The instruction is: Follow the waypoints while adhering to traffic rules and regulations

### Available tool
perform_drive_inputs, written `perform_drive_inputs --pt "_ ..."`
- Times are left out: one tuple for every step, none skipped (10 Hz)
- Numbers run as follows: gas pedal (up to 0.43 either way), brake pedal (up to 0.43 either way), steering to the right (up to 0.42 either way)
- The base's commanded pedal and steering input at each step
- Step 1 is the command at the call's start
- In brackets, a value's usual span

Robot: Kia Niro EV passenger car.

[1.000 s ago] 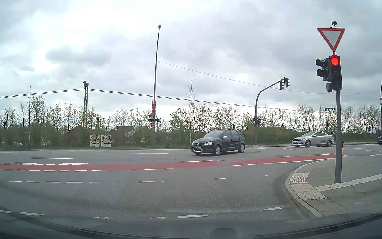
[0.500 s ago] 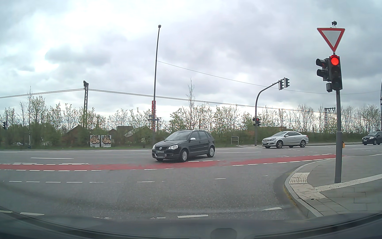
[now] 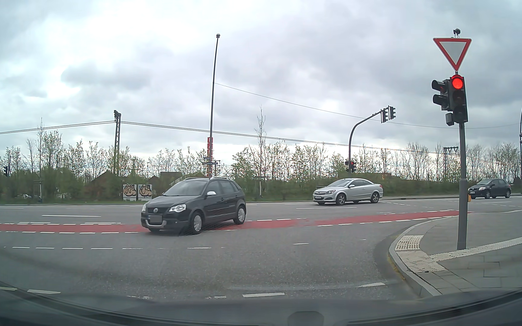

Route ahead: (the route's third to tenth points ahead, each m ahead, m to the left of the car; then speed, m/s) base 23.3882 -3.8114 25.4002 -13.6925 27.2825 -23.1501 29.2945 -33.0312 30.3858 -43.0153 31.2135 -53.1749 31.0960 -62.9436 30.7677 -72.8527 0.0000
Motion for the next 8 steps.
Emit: perform_drive_inputs --pt "0.0 0.0 0.001" --pt "0.0 0.0 0.001" --pt "0.0 0.0 0.001" --pt "0.0 0.0 0.001" --pt "0.0 0.0 0.0" --pt "0.0 0.0 0.001" --pt "0.0 0.006 0.001" --pt "0.0 0.006 0.001"
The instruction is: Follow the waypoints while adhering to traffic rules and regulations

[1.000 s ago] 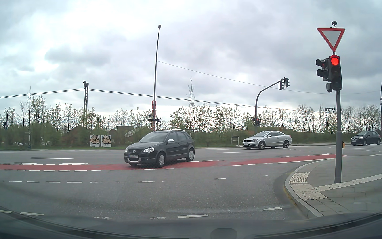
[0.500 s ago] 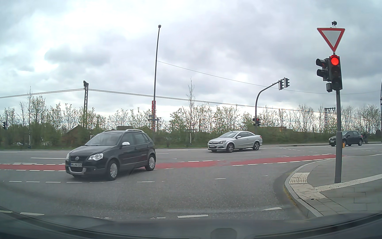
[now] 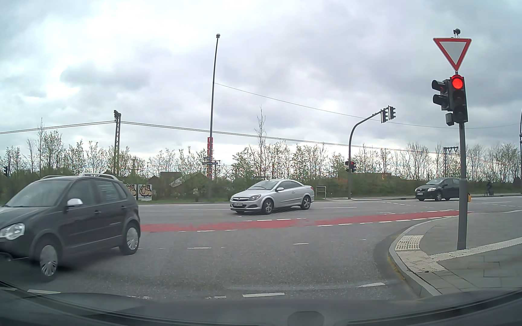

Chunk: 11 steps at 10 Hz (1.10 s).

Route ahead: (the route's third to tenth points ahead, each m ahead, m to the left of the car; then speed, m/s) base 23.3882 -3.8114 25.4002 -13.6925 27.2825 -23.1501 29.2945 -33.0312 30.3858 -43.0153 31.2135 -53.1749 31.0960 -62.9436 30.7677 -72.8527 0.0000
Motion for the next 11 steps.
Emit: perform_drive_inputs --pt "0.0 0.006 0.001" --pt "0.0 0.0 0.001" --pt "0.0 0.0 0.001" --pt "0.0 0.006 0.001" --pt "0.0 0.0 0.001" --pt "0.0 0.0 0.001" --pt "0.0 0.0 0.001" --pt "0.0 0.0 0.001" --pt "0.0 0.0 0.001" --pt "0.0 0.0 0.001" --pt "0.0 0.0 0.001"
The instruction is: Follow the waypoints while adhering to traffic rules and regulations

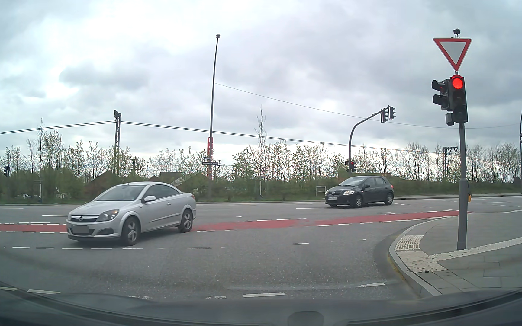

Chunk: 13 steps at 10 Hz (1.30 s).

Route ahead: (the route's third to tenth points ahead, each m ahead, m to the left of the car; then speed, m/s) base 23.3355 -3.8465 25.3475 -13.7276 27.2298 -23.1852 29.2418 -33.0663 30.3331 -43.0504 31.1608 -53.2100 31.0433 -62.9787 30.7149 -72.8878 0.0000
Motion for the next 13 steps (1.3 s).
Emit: perform_drive_inputs --pt "0.0 0.0 0.001" --pt "0.0 0.0 0.0" --pt "0.0 0.0 0.0" --pt "0.0 0.0 0.001" --pt "0.0 0.0 0.001" --pt "0.0 0.0 0.001" --pt "0.0 0.006 0.001" --pt "0.0 0.0 0.001" --pt "0.0 0.006 0.001" --pt "0.0 0.0 0.001" --pt "0.0 0.0 0.001" --pt "0.0 0.0 0.0" --pt "0.0 0.0 0.001"
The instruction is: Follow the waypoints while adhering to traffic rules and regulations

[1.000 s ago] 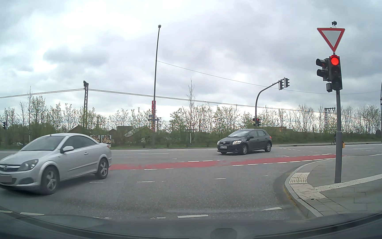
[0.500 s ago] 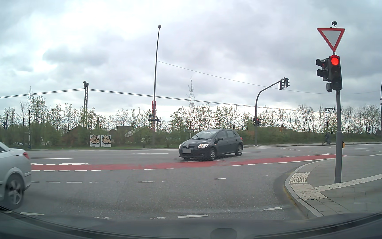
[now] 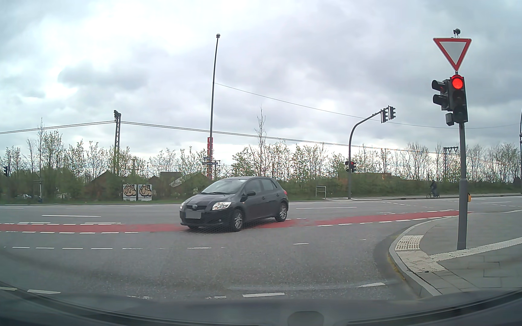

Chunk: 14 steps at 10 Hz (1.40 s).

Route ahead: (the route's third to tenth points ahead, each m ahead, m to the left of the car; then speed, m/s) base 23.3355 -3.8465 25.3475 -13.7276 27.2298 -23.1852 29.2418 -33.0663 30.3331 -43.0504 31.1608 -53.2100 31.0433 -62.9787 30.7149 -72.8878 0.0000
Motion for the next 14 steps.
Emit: perform_drive_inputs --pt "0.0 0.0 0.001" --pt "0.0 0.0 0.001" --pt "0.0 0.0 0.001" --pt "0.0 0.0 0.001" --pt "0.0 0.0 0.001" --pt "0.0 0.0 0.001" --pt "0.0 0.006 0.001" --pt "0.0 0.0 0.001" --pt "0.0 0.0 0.001" --pt "0.0 0.0 0.0" --pt "0.0 0.0 0.001" --pt "0.0 0.0 0.001" --pt "0.0 0.0 0.0" --pt "0.0 0.0 0.001"
